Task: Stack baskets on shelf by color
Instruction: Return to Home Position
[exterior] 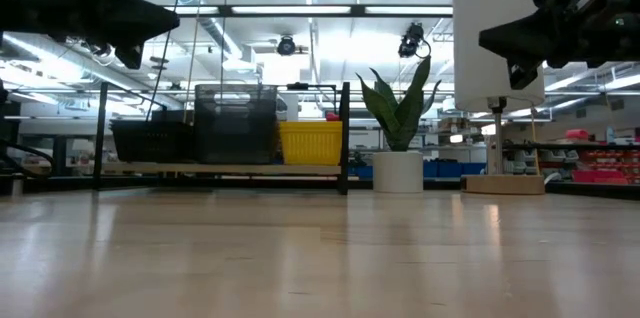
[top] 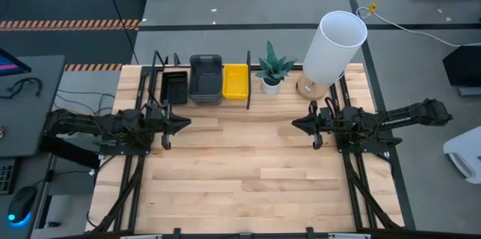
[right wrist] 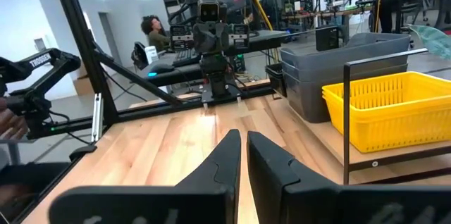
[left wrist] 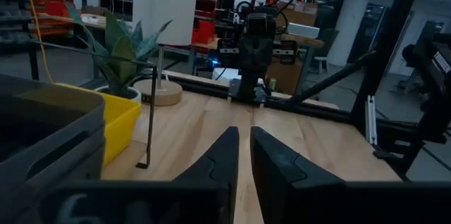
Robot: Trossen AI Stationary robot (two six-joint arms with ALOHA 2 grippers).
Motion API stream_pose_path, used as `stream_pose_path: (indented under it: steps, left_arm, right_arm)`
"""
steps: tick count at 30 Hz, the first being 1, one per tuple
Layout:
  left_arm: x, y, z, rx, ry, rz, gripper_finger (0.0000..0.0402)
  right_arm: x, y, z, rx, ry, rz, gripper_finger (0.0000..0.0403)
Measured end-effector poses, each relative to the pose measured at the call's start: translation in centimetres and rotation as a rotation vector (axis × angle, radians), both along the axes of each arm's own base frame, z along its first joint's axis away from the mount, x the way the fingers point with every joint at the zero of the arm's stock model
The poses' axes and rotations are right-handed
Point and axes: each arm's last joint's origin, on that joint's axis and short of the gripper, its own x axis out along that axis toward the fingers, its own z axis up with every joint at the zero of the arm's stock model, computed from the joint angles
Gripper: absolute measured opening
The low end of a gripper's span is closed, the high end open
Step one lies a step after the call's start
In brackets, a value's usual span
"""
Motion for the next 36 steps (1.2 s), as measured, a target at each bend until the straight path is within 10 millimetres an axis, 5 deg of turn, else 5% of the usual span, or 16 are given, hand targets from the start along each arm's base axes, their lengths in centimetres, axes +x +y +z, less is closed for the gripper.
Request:
stream_pose_path:
  steps: [36]
  left_arm:
    - [0.00,0.00,0.00,0.004,0.001,0.000,0.0040]
  right_arm:
    - [0.01,0.01,0.04,0.000,-0.001,0.001,0.0031]
